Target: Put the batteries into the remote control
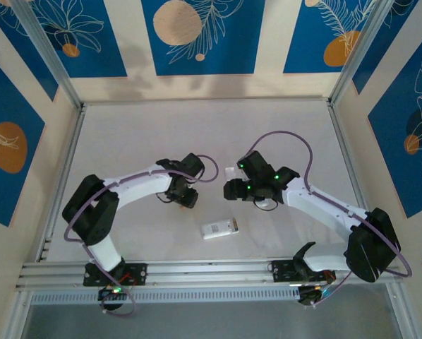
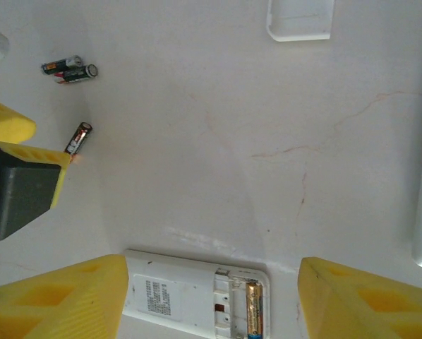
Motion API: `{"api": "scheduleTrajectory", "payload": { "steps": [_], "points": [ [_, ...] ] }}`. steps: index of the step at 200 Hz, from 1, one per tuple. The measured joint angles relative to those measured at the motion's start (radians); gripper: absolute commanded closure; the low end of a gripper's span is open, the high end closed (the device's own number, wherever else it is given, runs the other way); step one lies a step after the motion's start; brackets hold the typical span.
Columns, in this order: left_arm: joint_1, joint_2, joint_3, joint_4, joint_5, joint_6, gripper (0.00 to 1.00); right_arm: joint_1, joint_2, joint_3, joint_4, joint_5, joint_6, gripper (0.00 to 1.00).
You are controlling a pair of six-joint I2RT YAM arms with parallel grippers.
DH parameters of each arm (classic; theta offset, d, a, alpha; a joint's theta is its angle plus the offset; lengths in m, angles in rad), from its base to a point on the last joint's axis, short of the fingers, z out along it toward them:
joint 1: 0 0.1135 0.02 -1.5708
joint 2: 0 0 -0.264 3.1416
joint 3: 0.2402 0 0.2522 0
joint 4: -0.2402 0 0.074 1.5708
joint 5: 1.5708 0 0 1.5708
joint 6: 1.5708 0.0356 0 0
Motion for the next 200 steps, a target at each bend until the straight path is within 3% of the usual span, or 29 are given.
{"api": "scheduleTrajectory", "payload": {
  "steps": [71,123,173,200],
  "points": [
    [0.002,0.086,0.0,0.047,0.011,-0.014,0.68,-0.004,0.0,-0.006,-0.011,-0.003,0.0,0.35],
    [0.002,0.093,0.0,0.069,0.016,-0.07,0.87,-0.01,0.0,-0.006,-0.026,-0.002,0.003,0.35],
    [-0.006,0.052,-0.026,0.073,-0.002,-0.266,0.88,-0.035,0.0,0.002,-0.057,0.01,0.023,0.35],
    [-0.058,-0.058,-0.032,0.039,-0.055,-0.458,0.88,-0.095,-0.005,0.003,-0.077,0.013,0.053,0.35]
  ]
}}
